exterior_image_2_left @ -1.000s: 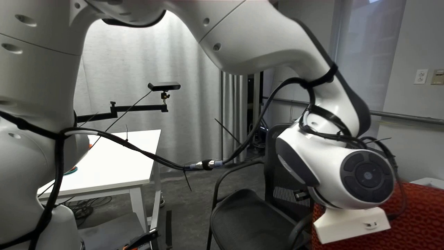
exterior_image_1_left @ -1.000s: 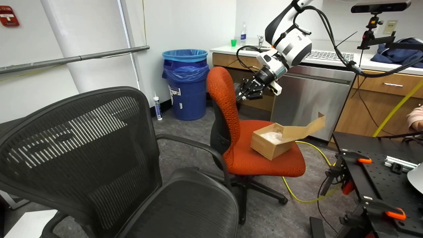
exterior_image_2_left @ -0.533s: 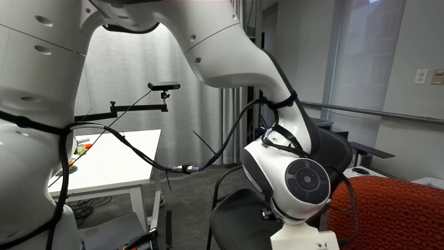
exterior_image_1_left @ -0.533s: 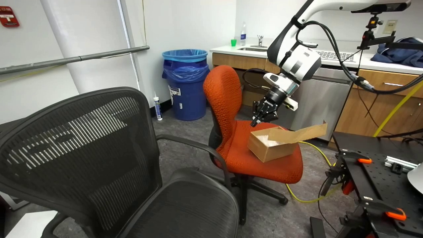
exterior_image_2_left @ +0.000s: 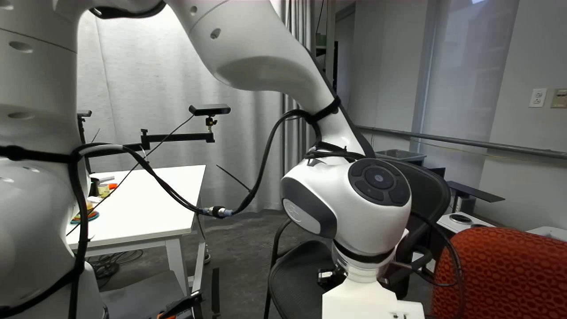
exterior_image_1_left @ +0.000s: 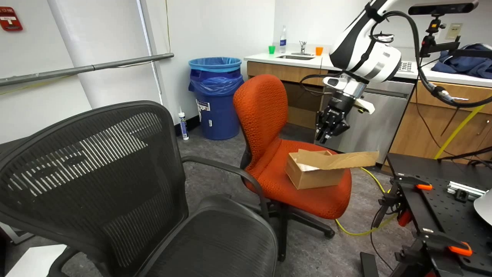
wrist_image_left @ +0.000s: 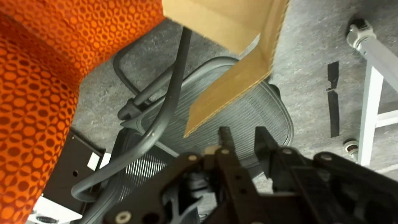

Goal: Remove the box from the orange chair and place it on the black chair

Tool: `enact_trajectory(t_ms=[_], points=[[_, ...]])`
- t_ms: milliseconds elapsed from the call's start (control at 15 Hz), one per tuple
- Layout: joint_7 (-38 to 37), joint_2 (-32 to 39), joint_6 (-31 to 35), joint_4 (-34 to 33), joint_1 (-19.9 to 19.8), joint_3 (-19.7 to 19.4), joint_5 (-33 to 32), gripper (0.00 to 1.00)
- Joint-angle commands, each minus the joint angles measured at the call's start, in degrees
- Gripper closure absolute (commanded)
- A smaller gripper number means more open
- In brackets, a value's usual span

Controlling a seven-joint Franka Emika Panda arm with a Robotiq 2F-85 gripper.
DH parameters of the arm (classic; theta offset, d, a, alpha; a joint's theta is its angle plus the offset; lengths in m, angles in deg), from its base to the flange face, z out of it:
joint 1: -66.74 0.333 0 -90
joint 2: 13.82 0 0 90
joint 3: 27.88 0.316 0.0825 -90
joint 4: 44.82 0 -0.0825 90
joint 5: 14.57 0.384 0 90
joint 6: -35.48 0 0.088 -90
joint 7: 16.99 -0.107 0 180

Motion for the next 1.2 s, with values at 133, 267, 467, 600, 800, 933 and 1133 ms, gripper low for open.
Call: enact_trajectory(t_ms=[133, 267, 467, 600, 800, 933, 1133], points=[[-24.1, -11.3, 0.0, 9.4, 4.3, -10.5, -25.5, 0.28], [-31.4, -12.4, -2.0, 9.9, -1.0, -8.8, -35.0, 0.13], [-39.2, -14.9, -6.4, 10.9, -4.8, -10.5, -47.6, 0.0], [-41.3, -15.5, -9.5, 11.0, -7.0, -11.3, -52.5, 0.0], [-40.3, -15.7, -14.3, 11.8, -9.2, -12.3, -54.2, 0.0], [-38.3, -15.2, -17.2, 12.1, -10.1, -13.0, -53.1, 0.0], [-35.3, -12.5, -17.7, 11.7, -10.4, -13.3, -51.1, 0.0]])
